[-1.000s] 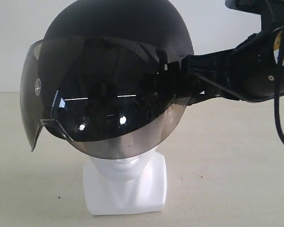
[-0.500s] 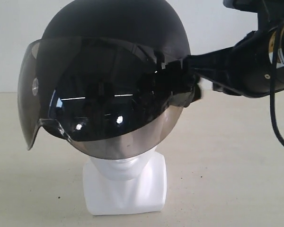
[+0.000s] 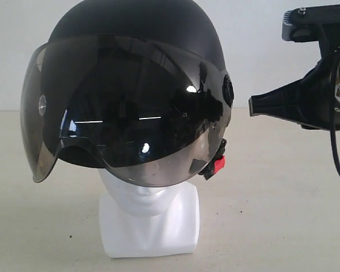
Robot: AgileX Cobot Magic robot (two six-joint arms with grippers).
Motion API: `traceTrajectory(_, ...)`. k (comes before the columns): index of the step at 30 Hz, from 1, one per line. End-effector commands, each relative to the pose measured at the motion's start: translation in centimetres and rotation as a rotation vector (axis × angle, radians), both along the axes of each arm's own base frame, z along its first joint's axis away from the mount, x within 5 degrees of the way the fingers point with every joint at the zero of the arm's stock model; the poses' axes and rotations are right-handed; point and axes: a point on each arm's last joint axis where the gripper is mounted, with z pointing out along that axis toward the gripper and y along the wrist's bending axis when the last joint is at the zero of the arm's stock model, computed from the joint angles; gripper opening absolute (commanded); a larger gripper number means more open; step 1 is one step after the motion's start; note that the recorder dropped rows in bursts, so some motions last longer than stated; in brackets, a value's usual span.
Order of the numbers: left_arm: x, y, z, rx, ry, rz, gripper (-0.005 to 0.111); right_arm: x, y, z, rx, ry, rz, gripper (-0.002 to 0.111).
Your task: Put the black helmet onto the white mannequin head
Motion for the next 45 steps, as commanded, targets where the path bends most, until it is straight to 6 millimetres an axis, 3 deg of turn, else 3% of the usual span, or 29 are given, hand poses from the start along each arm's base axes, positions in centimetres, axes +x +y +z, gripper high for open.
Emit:
traceTrajectory(1, 0.0, 0.0, -0.1, -0.007, -0.002, 0.003, 0.004, -0.1, -0.9, 0.7, -0.088, -0.031, -0.032, 0.0)
traceTrajectory(4, 0.0, 0.0, -0.1, -0.007, -0.002, 0.003, 0.004, -0.2, -1.2, 1.9, -0.101, -0.072, -0.04, 0.0)
traceTrajectory(8, 0.0, 0.0, -0.1, -0.007, -0.002, 0.003, 0.004, -0.8, -1.7, 6.6, -0.089, -0.238, -0.013, 0.0)
traceTrajectory(12, 0.0, 0.0, -0.1, -0.007, -0.002, 0.003, 0.004, -2.3, -0.8, 10.7, 0.013, -0.366, 0.194, 0.0)
traceTrajectory(15, 0.0, 0.0, -0.1, -0.007, -0.002, 0.003, 0.004, -3.2, 0.4, 12.0, 0.087, -0.406, 0.368, 0.0)
traceTrajectory(21, 0.0, 0.0, -0.1, -0.007, -0.002, 0.003, 0.004, -4.9, 3.8, 13.0, 0.098, -0.453, 0.644, 0.0)
traceTrajectory(25, 0.0, 0.0, -0.1, -0.007, -0.002, 0.003, 0.004, -5.9, 5.3, 13.8, 0.085, -0.506, 0.728, 0.0)
traceTrajectory(38, 0.0, -0.1, -0.1, -0.008, -0.002, -0.009, 0.004, -6.2, 5.3, 14.4, 0.114, -0.509, 0.736, 0.0)
traceTrajectory(45, 0.0, 0.0, -0.1, 0.087, -0.01, -0.018, 0.004, -6.2, 5.4, 14.4, 0.1, -0.512, 0.748, 0.0)
